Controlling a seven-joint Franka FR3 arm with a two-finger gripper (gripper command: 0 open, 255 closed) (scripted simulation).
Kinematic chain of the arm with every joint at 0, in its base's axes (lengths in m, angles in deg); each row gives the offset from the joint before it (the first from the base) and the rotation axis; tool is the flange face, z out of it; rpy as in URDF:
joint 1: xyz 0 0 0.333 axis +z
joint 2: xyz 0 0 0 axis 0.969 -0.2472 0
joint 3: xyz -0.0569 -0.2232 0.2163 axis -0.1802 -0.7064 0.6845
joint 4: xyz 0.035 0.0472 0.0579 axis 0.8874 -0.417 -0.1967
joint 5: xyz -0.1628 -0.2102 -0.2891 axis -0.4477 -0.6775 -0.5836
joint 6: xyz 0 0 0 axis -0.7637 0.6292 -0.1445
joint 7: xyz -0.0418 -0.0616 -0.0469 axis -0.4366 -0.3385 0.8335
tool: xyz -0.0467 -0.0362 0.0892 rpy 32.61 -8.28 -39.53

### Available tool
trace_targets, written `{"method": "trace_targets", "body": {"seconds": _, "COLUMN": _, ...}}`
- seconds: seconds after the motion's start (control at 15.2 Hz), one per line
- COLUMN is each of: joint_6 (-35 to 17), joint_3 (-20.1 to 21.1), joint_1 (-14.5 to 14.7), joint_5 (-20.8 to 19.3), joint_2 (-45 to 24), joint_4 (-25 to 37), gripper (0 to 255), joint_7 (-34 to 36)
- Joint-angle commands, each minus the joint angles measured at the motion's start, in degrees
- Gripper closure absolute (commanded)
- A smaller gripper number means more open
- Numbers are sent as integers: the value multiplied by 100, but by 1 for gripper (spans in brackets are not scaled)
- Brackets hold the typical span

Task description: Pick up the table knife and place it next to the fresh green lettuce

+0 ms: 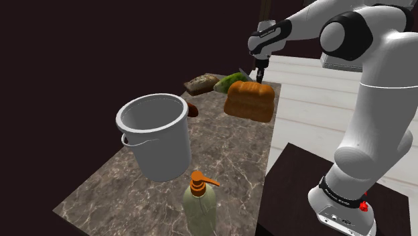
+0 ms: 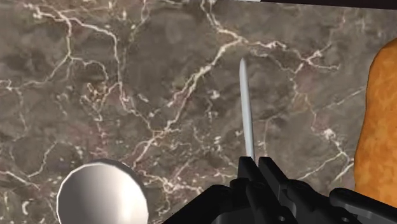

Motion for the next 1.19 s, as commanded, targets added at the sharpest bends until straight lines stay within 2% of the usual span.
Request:
{"method": "trace_targets", "body": {"seconds": 0.0, "joint_6": -147, "joint_3": 9, "joint_1": 1, "joint_5": 13, "joint_2": -89, "joint_4": -122, "gripper": 255, "joint_7": 2}}
{"method": "trace_targets", "body": {"seconds": 0.26, "joint_6": -415, "joint_3": 19, "joint_1": -6, "joint_5": 44, "joint_2": -207, "joint_4": -275, "gripper": 255, "joint_7": -11}}
{"method": "trace_targets", "body": {"seconds": 0.79, "joint_6": -424, "joint_3": 18, "joint_1": -5, "joint_5": 45, "joint_2": -212, "joint_4": -280, "gripper": 255, "joint_7": -12}}
{"method": "trace_targets", "body": {"seconds": 0.86, "joint_6": -422, "joint_3": 20, "joint_1": -6, "joint_5": 49, "joint_2": -226, "joint_4": -264, "gripper": 0, "joint_7": -13}}
{"method": "trace_targets", "body": {"seconds": 1.12, "joint_6": -416, "joint_3": 23, "joint_1": -1, "joint_5": 49, "joint_2": -231, "joint_4": -252, "gripper": 0, "joint_7": -5}}
